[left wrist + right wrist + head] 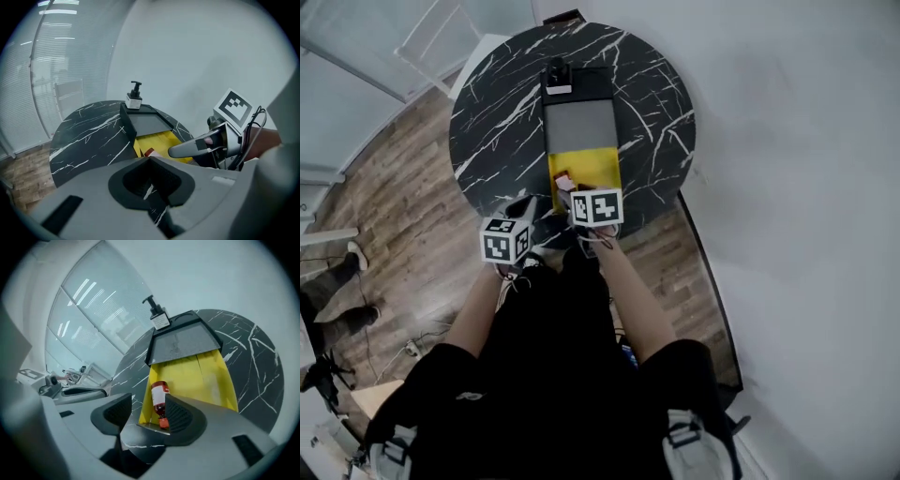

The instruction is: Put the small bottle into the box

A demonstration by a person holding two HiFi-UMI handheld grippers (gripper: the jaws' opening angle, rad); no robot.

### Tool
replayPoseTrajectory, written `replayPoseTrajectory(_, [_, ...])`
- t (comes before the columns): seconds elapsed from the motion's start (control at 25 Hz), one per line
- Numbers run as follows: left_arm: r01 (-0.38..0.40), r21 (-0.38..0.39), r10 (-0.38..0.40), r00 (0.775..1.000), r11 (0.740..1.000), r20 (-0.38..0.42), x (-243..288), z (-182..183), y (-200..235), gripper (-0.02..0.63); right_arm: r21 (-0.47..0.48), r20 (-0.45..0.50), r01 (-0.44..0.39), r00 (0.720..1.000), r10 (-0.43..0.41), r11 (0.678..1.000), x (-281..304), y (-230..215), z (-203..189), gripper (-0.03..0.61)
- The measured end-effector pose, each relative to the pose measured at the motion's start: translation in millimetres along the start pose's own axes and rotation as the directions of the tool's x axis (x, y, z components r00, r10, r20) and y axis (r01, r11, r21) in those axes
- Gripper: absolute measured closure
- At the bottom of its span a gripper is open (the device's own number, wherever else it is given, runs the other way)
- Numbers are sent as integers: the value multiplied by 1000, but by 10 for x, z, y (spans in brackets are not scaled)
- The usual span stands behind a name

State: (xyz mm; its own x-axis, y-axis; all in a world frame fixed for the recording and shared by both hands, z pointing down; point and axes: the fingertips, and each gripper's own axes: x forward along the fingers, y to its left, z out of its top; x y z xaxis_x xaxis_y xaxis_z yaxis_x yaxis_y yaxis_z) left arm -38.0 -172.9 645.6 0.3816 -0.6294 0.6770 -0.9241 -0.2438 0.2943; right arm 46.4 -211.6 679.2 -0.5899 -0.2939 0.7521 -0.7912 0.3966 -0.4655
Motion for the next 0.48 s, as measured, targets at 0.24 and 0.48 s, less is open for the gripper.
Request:
replayPoseTrajectory(0.24, [42,55,-45,998,998,53,-204,109,-164,615,7,255,130,958,-127,992,-512,167,80,548])
replayPoseTrajectory(0.48, [74,111,-86,990,991,108,-385,263,-291,615,-1,476,171,867,-150,985,-985,402,162,581])
